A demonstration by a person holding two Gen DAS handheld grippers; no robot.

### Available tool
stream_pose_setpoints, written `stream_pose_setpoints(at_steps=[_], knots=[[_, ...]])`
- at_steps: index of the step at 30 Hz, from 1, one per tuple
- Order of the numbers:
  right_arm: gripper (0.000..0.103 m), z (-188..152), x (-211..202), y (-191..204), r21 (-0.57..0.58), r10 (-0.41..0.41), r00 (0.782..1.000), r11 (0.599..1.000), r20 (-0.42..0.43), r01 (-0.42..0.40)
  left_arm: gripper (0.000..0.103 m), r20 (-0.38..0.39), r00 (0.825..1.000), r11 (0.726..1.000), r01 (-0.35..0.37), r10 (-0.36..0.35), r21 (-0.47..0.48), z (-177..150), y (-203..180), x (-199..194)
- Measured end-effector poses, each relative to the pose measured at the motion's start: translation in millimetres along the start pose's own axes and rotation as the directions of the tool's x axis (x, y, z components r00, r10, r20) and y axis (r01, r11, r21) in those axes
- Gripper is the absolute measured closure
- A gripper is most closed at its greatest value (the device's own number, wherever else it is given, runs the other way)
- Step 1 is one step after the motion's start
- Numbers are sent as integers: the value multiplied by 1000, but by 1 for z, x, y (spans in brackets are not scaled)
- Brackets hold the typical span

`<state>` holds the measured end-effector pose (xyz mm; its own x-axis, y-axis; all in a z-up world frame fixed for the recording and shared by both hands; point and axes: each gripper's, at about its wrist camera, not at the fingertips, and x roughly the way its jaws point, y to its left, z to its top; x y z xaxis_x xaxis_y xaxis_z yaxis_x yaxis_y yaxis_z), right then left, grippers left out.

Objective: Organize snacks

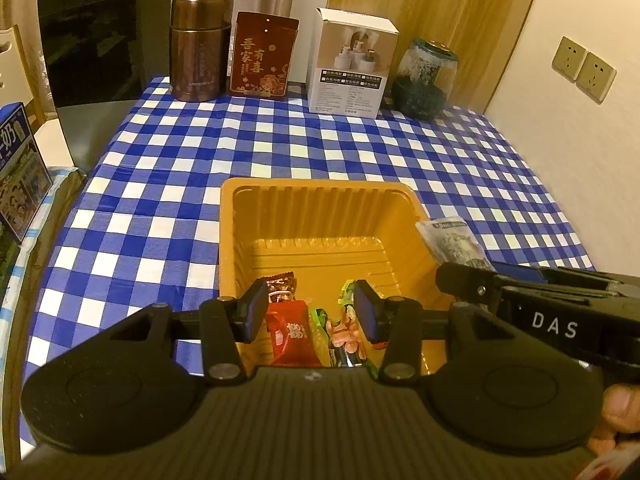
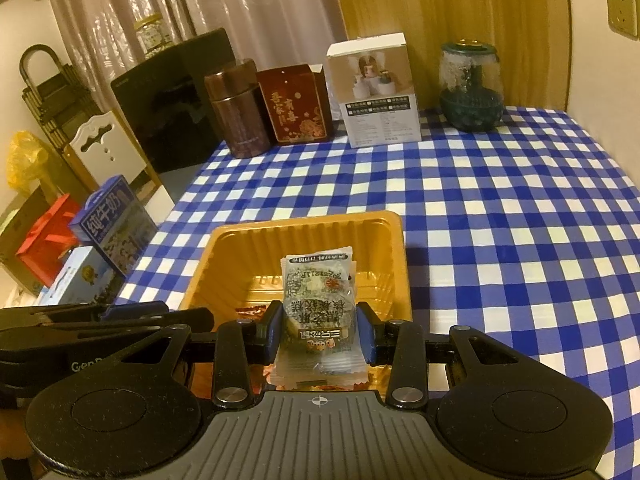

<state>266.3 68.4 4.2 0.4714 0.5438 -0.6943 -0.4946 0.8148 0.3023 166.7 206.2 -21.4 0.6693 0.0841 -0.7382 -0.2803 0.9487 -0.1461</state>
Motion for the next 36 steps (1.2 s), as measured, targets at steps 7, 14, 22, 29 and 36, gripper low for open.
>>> stream_pose_setpoints(at_steps=[7, 14, 22, 29, 36], knots=[[64, 0, 3, 3, 7, 3, 1000, 1000, -6, -3, 60, -1, 1000, 1000, 1, -1, -1, 1, 3, -1], [64, 0, 8, 2, 21, 6, 1000, 1000, -16, -5, 59, -5, 1000, 1000, -1, 1, -5, -1, 5, 0], [64, 3, 12, -1, 44, 68, 998, 997, -13, -67, 52, -6, 1000, 1000, -12, 12, -12, -2, 5, 1], [48, 6, 2, -9, 86, 37, 999, 996, 26, -39, 48, -3, 1000, 1000, -16, 16, -10, -5, 5, -4], [45, -3, -10, -20, 118, -6, 1000, 993, 13, 4, 42, -1, 1000, 1000, -14, 14, -3, -9, 2, -12]])
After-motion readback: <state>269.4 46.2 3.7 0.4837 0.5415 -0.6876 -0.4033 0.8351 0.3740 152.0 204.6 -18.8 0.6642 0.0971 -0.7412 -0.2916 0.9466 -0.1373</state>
